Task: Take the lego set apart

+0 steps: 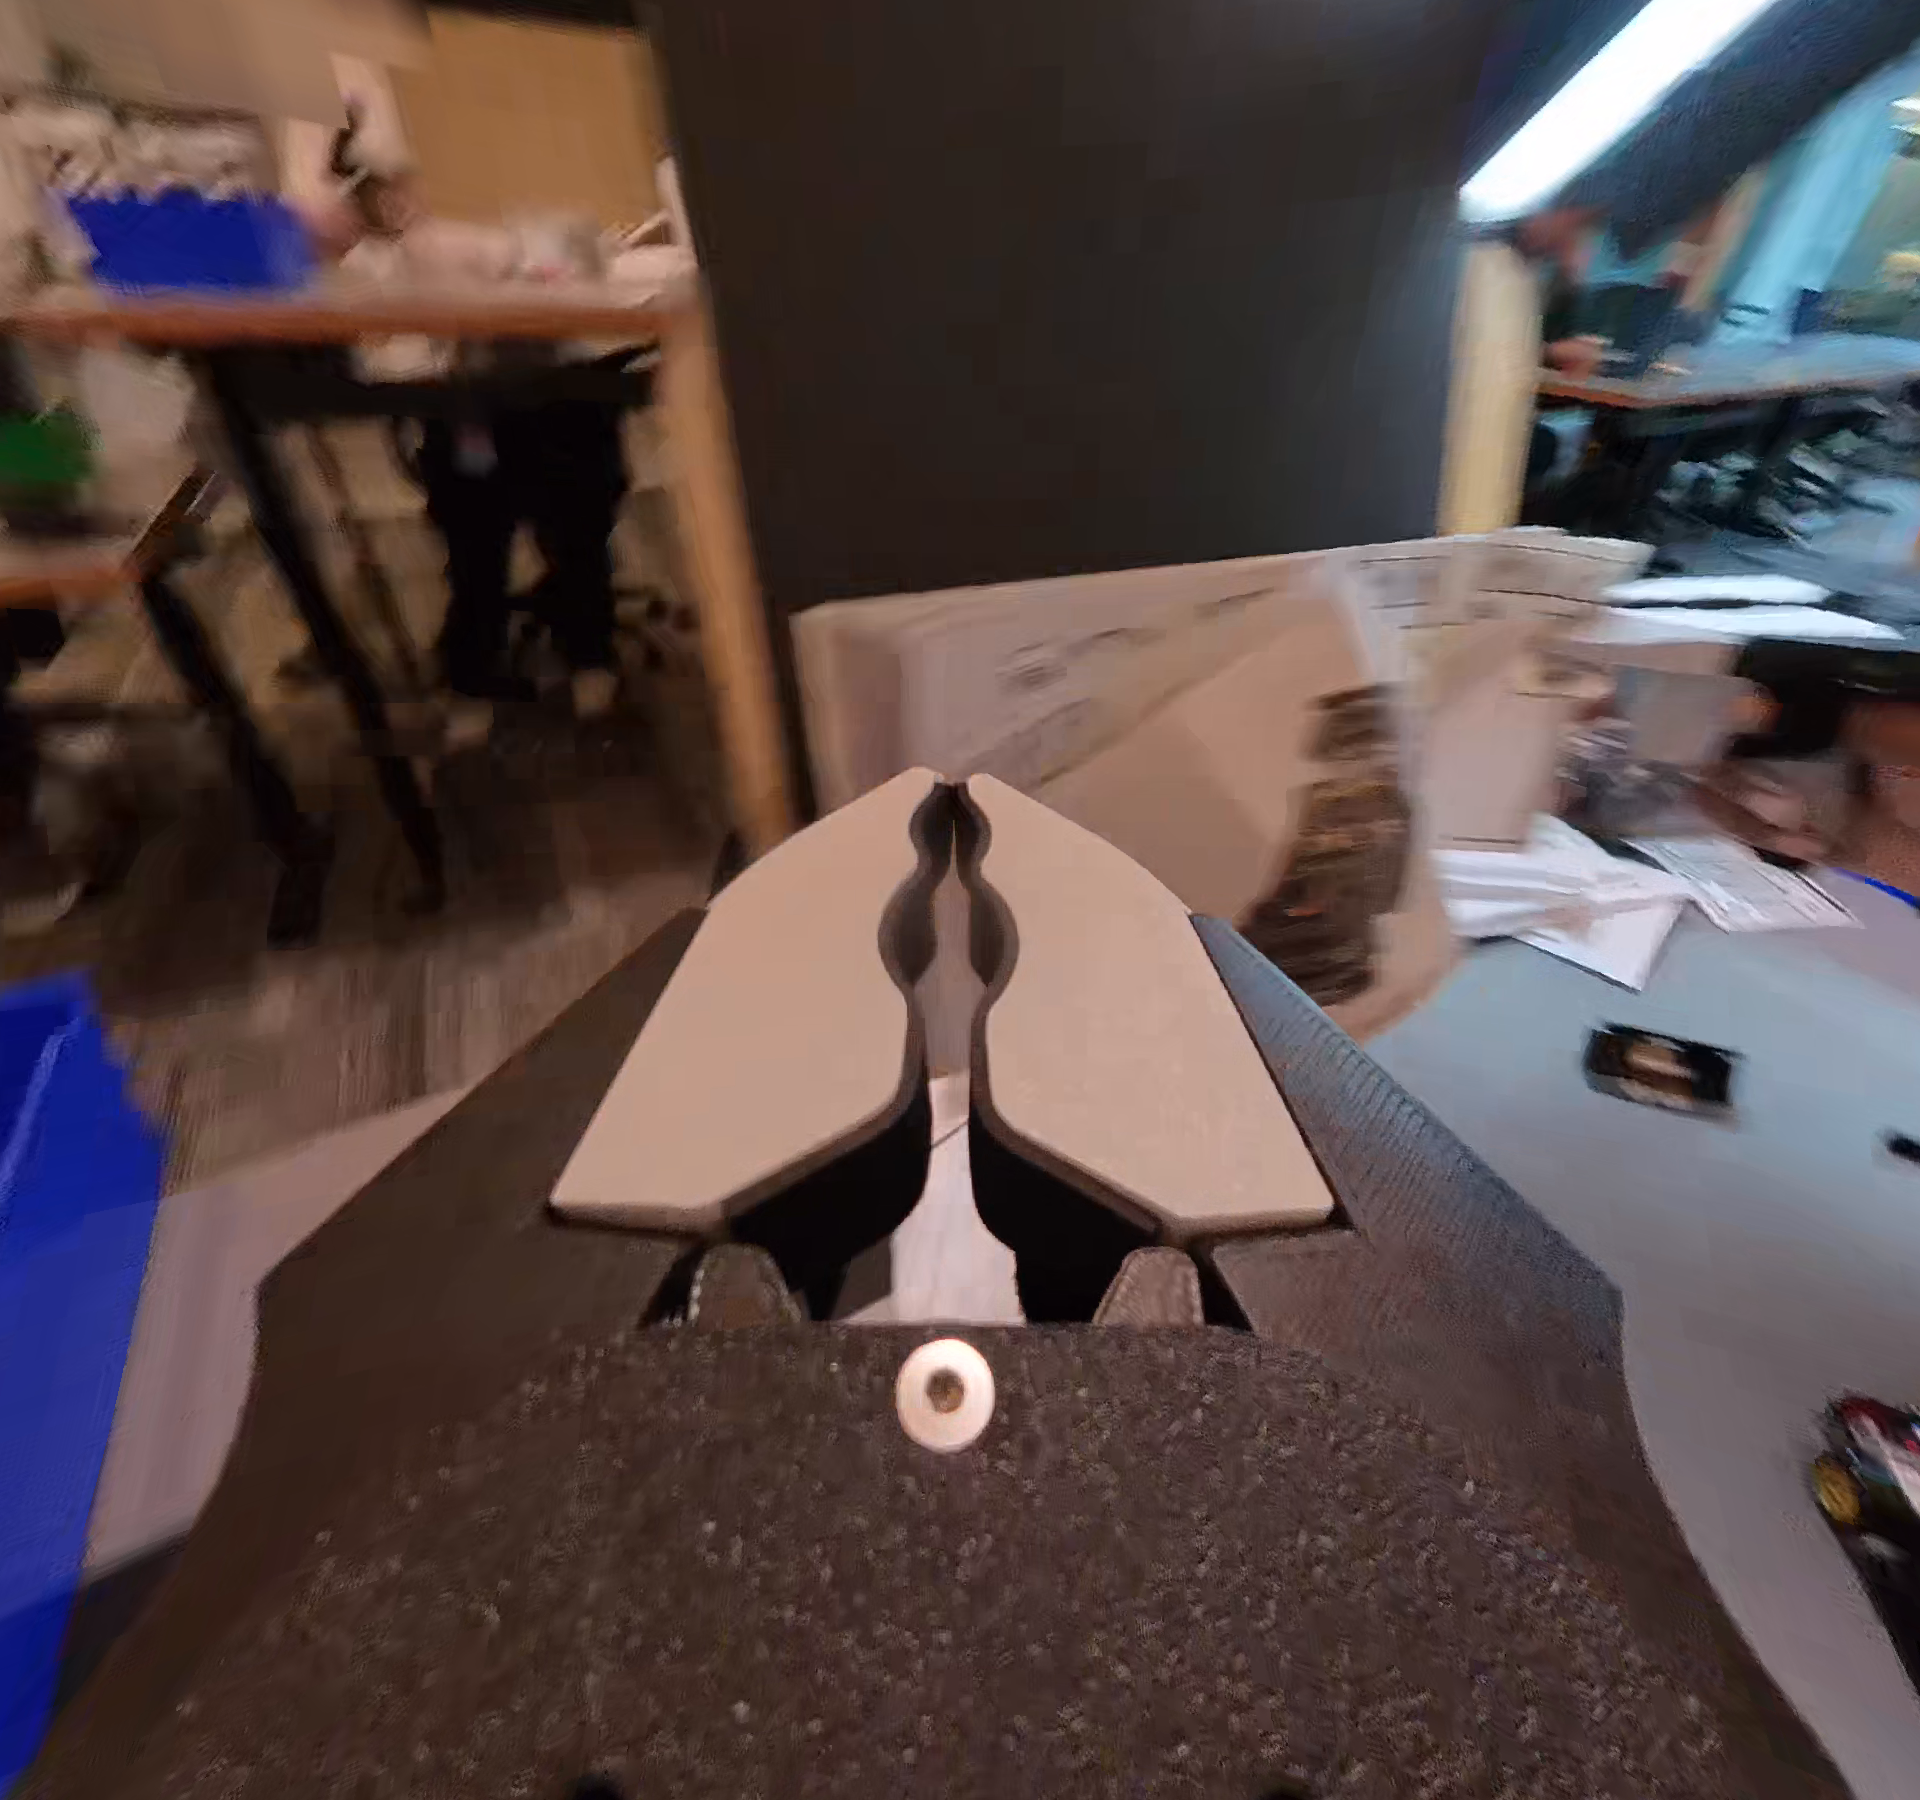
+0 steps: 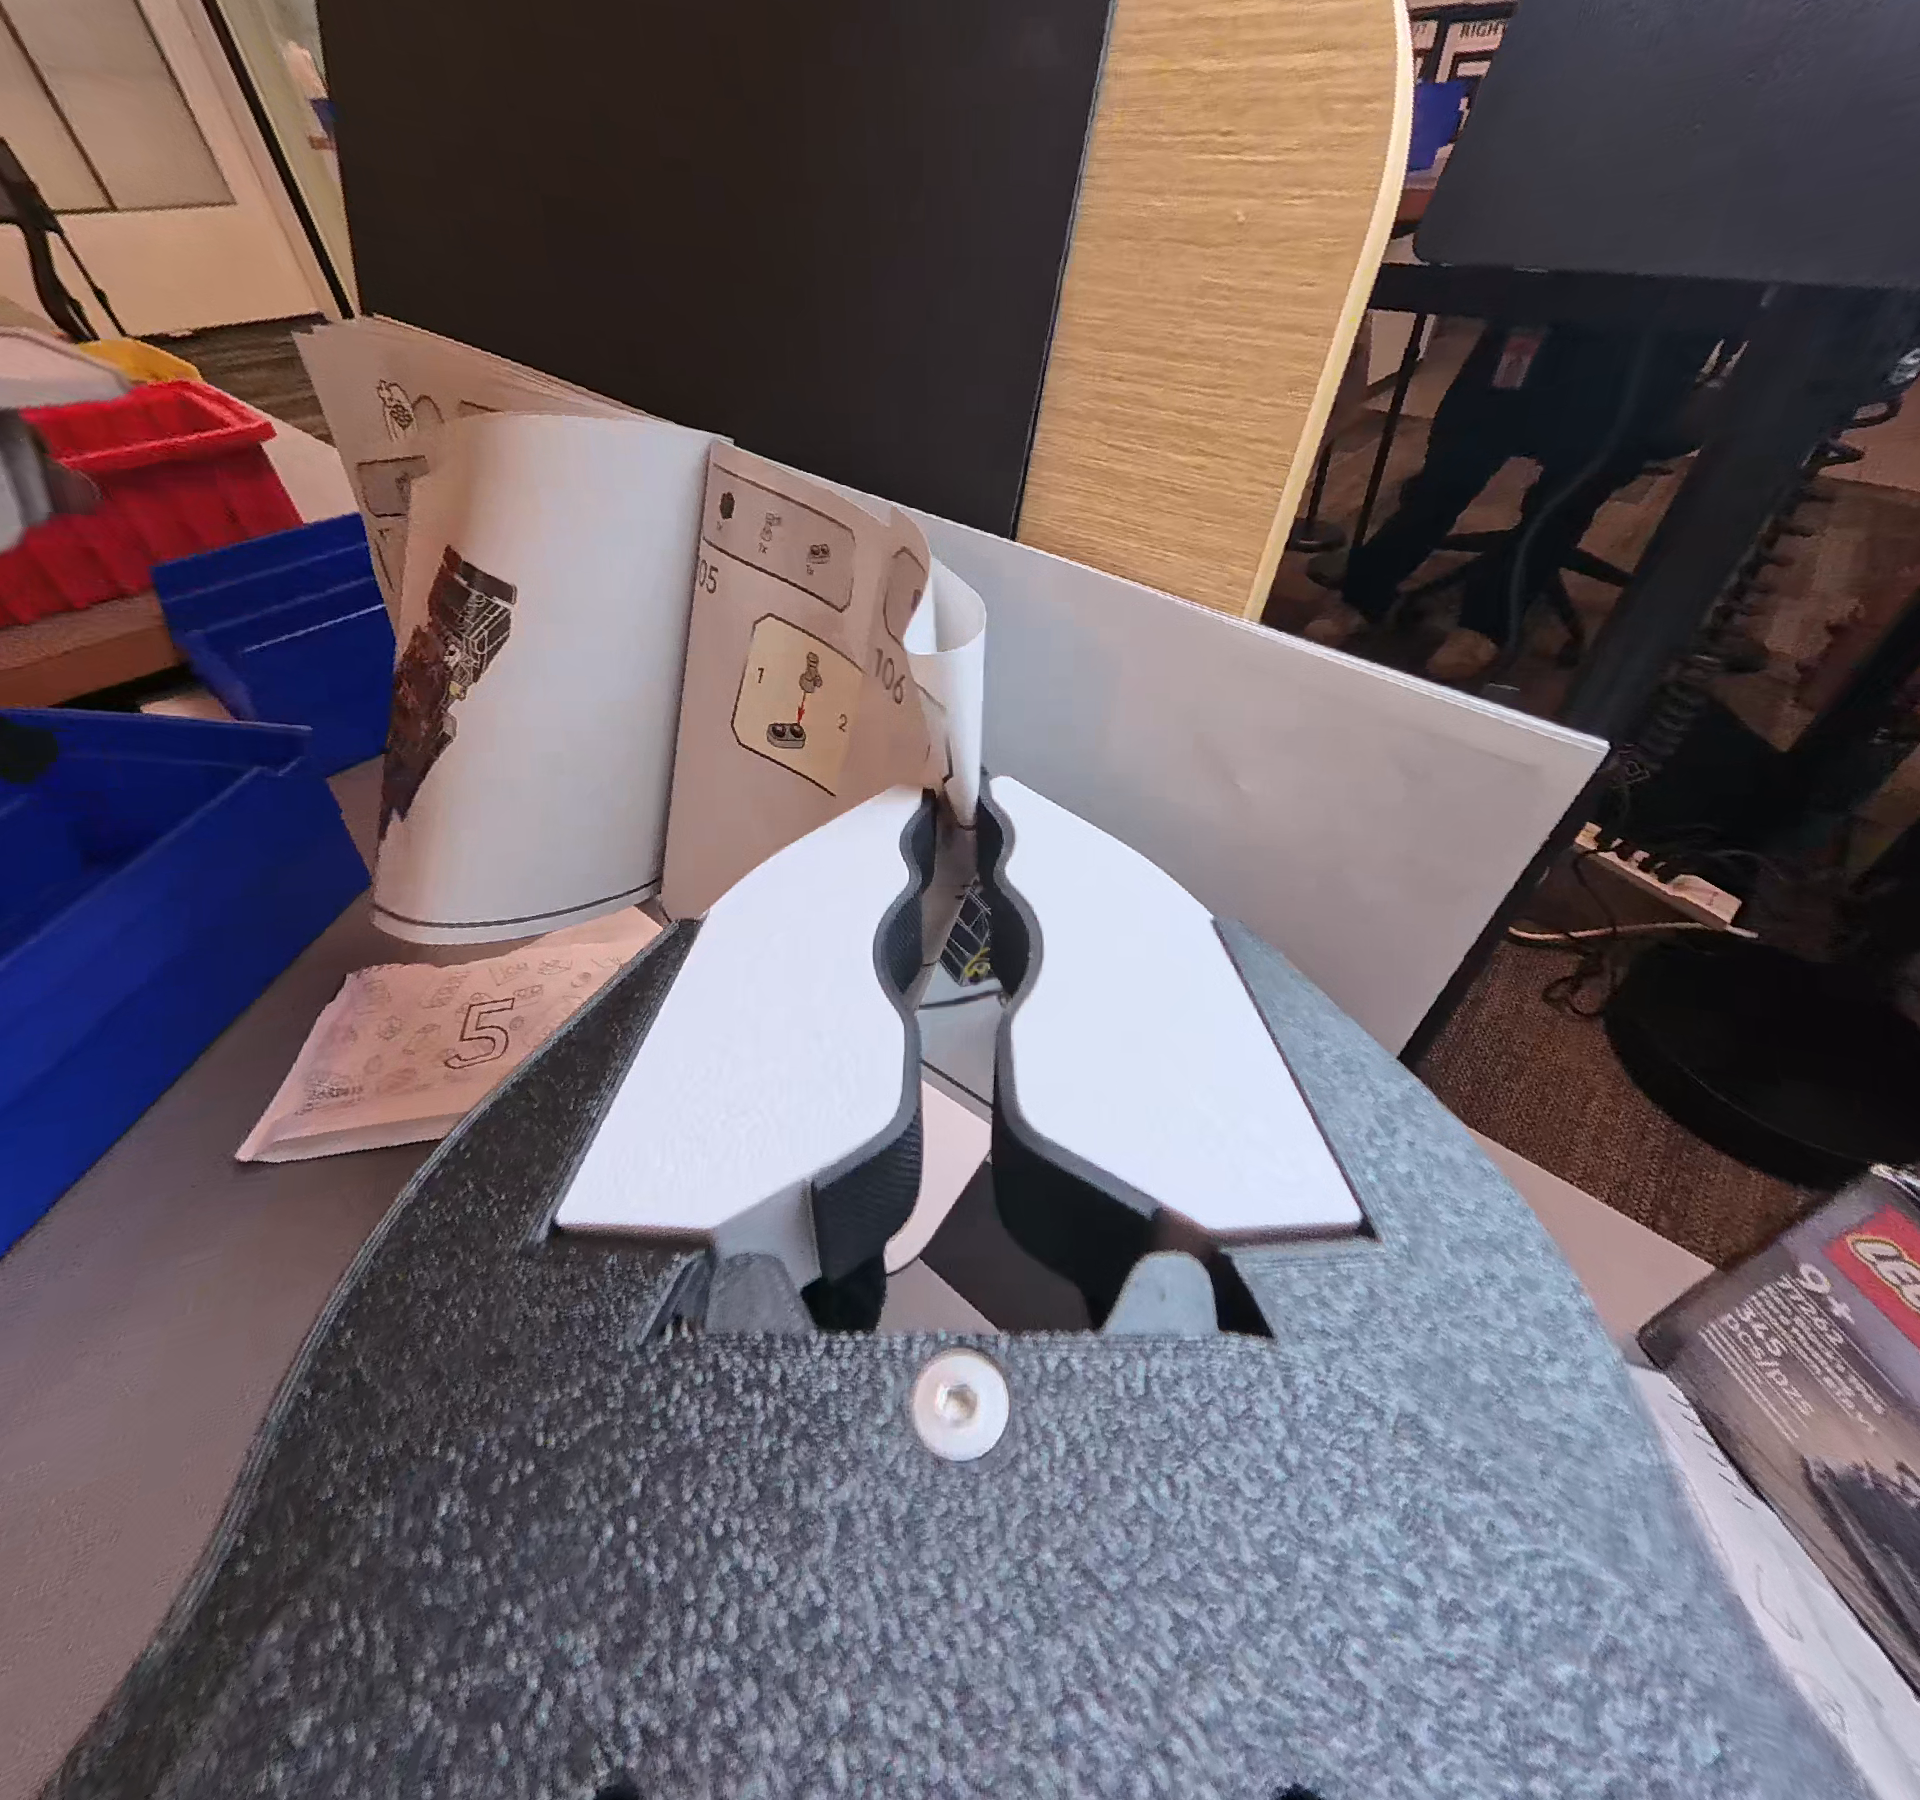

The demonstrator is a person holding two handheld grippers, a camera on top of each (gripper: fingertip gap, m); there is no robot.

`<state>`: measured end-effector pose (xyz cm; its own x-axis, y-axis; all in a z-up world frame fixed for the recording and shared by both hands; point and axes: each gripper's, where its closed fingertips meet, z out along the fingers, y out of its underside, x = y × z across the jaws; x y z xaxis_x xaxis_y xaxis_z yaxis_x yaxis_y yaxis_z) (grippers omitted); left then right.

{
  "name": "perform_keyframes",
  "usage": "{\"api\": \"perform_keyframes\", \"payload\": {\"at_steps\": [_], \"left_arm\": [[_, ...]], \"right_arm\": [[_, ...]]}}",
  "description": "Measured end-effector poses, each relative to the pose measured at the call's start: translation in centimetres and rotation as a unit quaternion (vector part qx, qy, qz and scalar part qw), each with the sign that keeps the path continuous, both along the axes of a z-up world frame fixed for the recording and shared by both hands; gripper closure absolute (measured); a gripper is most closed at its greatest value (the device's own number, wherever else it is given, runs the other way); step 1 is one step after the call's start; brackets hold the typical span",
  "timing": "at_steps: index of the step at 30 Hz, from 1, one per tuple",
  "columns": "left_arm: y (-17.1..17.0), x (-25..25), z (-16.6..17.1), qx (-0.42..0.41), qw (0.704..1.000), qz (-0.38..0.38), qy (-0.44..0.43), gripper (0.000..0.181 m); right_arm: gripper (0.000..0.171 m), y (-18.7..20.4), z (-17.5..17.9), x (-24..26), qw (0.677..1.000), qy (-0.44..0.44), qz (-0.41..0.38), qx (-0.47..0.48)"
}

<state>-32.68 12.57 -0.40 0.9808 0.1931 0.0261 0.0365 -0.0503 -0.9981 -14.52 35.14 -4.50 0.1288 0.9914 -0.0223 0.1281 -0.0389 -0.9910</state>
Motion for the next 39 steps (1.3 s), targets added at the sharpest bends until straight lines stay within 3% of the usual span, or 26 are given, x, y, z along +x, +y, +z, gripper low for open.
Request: {"api": "perform_keyframes", "payload": {"at_steps": [3, 7, 11, 15, 20, 27, 29, 32, 34, 36, 39], "left_arm": [[3.1, 8.2, 0.8, -0.029, 0.990, -0.109, 0.080, 0.177], [8.3, 15.1, -0.8, -0.094, 0.966, -0.166, 0.176, 0.169], [13.8, 16.7, -3.9, -0.187, 0.946, -0.162, 0.208, 0.167], [16.9, 16.4, -4.2, -0.203, 0.950, -0.154, 0.181, 0.169], [17.7, 14.9, -5.1, -0.228, 0.944, -0.124, 0.201, 0.167], [16.8, 14.7, -4.8, -0.209, 0.948, -0.116, 0.209, 0.168], [16.5, 14.4, -5.0, -0.211, 0.948, -0.113, 0.210, 0.168], [16.0, 14.0, -5.3, -0.211, 0.948, -0.111, 0.211, 0.168], [15.7, 13.8, -5.5, -0.214, 0.947, -0.110, 0.211, 0.168], [15.6, 13.6, -5.7, -0.214, 0.947, -0.111, 0.213, 0.168], [15.5, 13.8, -5.7, -0.210, 0.947, -0.118, 0.212, 0.169]], "right_arm": [[0.164, -0.1, 0.4, 0.3, 1.000, 0.005, 0.002, 0.006], [0.164, 1.1, 0.4, 0.9, 1.000, -0.002, -0.021, 0.013], [0.165, 2.3, 0.1, 1.6, 0.999, 0.000, -0.038, -0.001], [0.160, 3.6, -1.6, 3.1, 0.997, -0.003, -0.057, -0.041], [0.150, 0.8, -5.2, 3.8, 0.993, 0.011, 0.014, -0.113], [0.150, -7.8, -3.0, 1.0, 0.991, 0.040, 0.123, 0.017], [0.152, -7.1, -2.7, 0.4, 0.996, 0.048, 0.077, 0.020], [0.151, -2.1, -3.3, 1.4, 0.992, 0.079, -0.097, -0.035], [0.146, 0.0, -4.7, 2.2, 0.980, 0.080, -0.169, -0.068], [0.138, 0.5, -5.9, 1.6, 0.978, 0.066, -0.170, -0.099], [0.142, 0.8, -6.1, 0.6, 0.977, 0.064, -0.156, -0.131]]}}
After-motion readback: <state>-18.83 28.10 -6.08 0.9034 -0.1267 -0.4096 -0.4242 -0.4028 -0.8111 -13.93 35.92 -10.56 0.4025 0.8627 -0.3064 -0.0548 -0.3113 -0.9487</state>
